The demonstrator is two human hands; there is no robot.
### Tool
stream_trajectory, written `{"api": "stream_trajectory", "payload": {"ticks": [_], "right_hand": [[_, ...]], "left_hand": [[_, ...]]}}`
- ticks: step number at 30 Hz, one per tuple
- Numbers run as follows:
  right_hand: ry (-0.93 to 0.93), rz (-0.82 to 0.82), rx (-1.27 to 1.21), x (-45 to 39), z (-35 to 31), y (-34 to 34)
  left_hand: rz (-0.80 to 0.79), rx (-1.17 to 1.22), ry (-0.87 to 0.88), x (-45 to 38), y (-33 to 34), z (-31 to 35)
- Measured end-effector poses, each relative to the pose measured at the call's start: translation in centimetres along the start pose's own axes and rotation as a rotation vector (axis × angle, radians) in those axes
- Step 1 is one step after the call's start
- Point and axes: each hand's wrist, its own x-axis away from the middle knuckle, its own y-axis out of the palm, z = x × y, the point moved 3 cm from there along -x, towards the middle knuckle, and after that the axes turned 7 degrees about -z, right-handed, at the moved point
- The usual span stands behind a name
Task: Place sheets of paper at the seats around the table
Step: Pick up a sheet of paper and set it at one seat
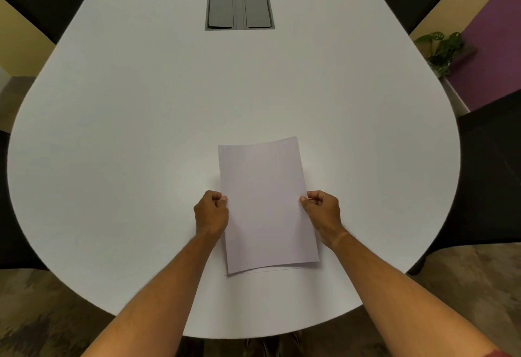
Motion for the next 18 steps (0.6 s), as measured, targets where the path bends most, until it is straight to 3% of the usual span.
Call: {"api": "stream_trajectory", "payload": {"ticks": [10,18], "right_hand": [[0.003,0.035,0.017,2.4,-0.6,-2.5],[0.068,-0.077,-0.085,3.8,-1.1,-7.7]], "left_hand": [[-0.026,0.007,0.117,1.1,-0.6,2.3],[-0.072,0.094,0.159,3.7,0.8,5.2]]}}
